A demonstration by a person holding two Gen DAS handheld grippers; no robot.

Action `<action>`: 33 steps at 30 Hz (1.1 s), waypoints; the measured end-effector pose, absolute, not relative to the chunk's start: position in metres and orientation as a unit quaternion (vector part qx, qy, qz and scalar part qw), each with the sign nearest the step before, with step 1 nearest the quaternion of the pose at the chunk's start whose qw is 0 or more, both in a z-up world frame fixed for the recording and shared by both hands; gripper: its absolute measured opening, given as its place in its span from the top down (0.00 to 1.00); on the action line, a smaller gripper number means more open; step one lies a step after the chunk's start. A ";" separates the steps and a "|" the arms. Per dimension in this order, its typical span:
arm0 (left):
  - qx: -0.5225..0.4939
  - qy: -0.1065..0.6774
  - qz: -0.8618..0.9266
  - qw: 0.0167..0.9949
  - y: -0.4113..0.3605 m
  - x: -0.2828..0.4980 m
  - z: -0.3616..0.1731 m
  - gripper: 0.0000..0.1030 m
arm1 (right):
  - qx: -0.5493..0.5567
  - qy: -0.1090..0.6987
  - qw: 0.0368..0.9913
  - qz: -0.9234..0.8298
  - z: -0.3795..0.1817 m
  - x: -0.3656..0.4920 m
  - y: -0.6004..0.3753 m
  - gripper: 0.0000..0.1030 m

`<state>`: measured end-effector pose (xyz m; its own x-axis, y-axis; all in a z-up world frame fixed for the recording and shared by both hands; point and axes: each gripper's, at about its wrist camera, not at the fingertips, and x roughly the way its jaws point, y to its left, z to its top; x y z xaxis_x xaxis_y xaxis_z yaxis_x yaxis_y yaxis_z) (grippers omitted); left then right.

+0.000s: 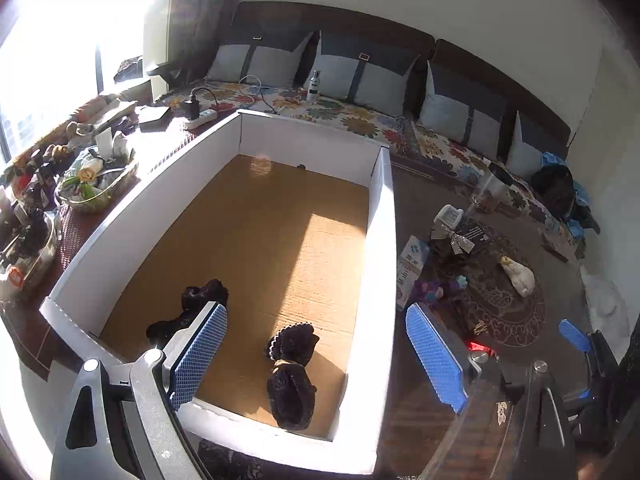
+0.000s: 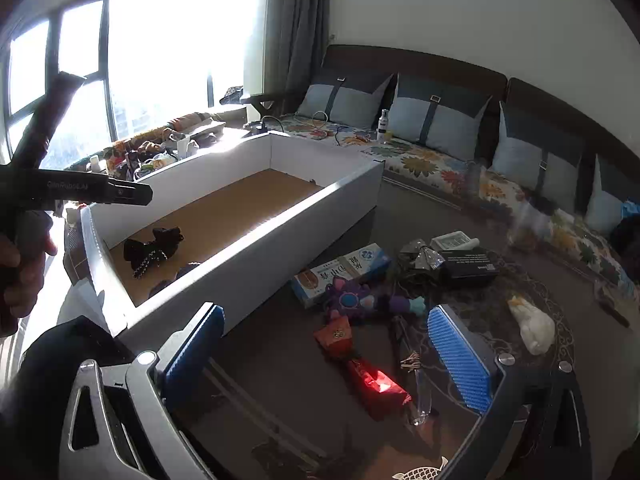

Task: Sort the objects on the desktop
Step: 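Lower the socks into the white box and open both grippers, then move the left gripper back over the red gift bag on the table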

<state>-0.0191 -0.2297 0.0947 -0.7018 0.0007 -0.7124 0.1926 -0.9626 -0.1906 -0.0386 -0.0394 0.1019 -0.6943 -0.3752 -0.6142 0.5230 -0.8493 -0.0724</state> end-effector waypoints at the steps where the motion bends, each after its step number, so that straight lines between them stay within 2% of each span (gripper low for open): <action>1: 0.378 0.124 -0.917 0.034 -0.212 -0.018 0.098 0.11 | 0.311 0.118 0.227 -0.915 0.092 -0.039 -0.017 0.01; 7: 0.387 0.127 -0.910 -0.072 -0.112 -0.020 0.086 0.10 | 0.373 0.103 0.111 -0.916 0.034 -0.043 0.100 0.01; 11: 0.431 0.117 -0.889 -0.101 -0.052 -0.035 0.041 0.10 | 0.386 0.062 0.067 -0.918 0.021 -0.040 0.148 0.01; 15: 0.455 0.089 -0.881 -0.089 -0.013 -0.043 -0.007 0.10 | 0.410 0.027 0.043 -0.911 0.015 -0.050 0.169 0.01; 21: 0.469 0.051 -0.880 -0.058 -0.009 -0.048 -0.040 0.10 | 0.441 0.001 0.022 -0.897 -0.004 -0.053 0.184 0.01; 33: 0.462 0.096 -0.881 -0.022 -0.029 -0.051 -0.047 0.10 | 0.450 0.011 0.028 -0.892 -0.017 -0.061 0.167 0.01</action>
<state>-0.0513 -0.0293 -0.0472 -0.5722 0.1269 -0.8102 0.0501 -0.9807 -0.1890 -0.0610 0.1673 -0.0166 -0.5929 -0.0401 -0.8043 0.0596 -0.9982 0.0059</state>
